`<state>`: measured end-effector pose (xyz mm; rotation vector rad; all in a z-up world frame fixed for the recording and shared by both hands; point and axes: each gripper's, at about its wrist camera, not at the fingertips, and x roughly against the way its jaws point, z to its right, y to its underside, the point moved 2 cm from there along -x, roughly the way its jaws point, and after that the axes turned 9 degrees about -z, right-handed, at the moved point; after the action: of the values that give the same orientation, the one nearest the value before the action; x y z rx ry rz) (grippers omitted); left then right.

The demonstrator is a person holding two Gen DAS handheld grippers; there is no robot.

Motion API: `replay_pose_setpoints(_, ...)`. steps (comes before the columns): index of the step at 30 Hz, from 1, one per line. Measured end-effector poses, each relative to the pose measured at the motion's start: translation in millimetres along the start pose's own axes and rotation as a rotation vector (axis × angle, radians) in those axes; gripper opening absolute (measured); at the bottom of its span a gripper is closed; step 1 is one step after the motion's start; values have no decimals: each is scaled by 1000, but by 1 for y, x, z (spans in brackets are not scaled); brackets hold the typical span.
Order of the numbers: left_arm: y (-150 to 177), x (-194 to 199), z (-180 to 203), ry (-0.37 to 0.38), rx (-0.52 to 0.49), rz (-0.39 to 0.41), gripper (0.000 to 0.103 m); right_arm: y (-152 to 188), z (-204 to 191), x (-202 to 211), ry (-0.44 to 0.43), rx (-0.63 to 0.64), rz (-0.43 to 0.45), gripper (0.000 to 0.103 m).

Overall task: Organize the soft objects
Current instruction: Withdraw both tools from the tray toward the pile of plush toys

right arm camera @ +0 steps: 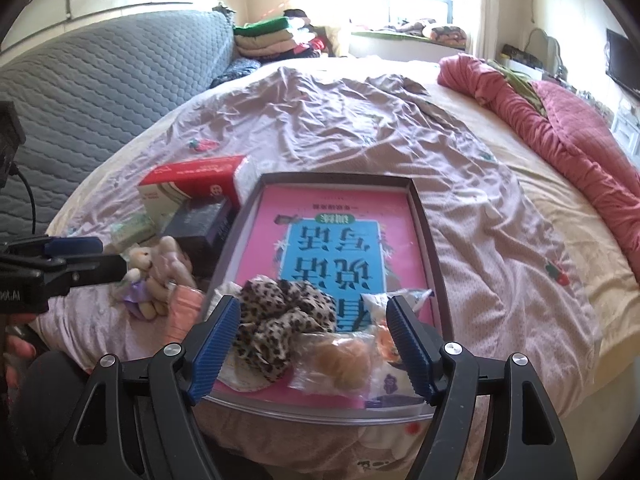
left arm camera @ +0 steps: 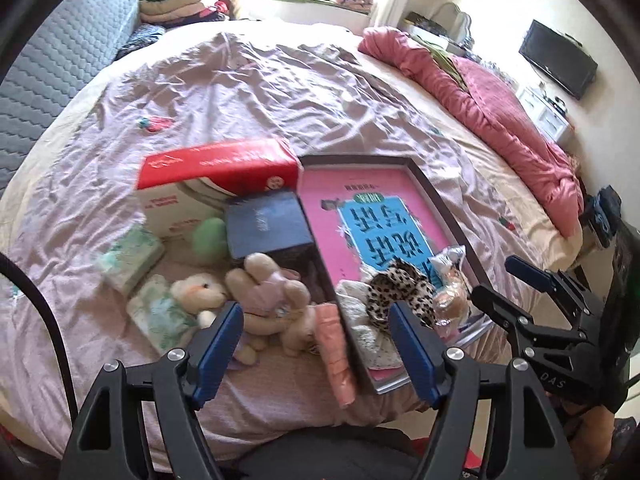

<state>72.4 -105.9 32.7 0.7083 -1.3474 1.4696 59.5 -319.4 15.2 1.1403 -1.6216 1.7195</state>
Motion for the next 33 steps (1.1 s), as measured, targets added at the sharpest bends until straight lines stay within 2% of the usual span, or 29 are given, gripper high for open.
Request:
replay_pose_setpoints(10, 2, 28, -35, -45, 60, 42, 74, -9, -38, 12, -28, 92, 20, 77)
replay_pose_setpoints(19, 9, 41, -67, -73, 112, 59, 74, -8, -84, 8, -49, 217, -6, 77)
replay_pose_setpoints(33, 30, 28, -100, -72, 152, 14, 74, -6, -129, -24, -94, 324, -62, 77)
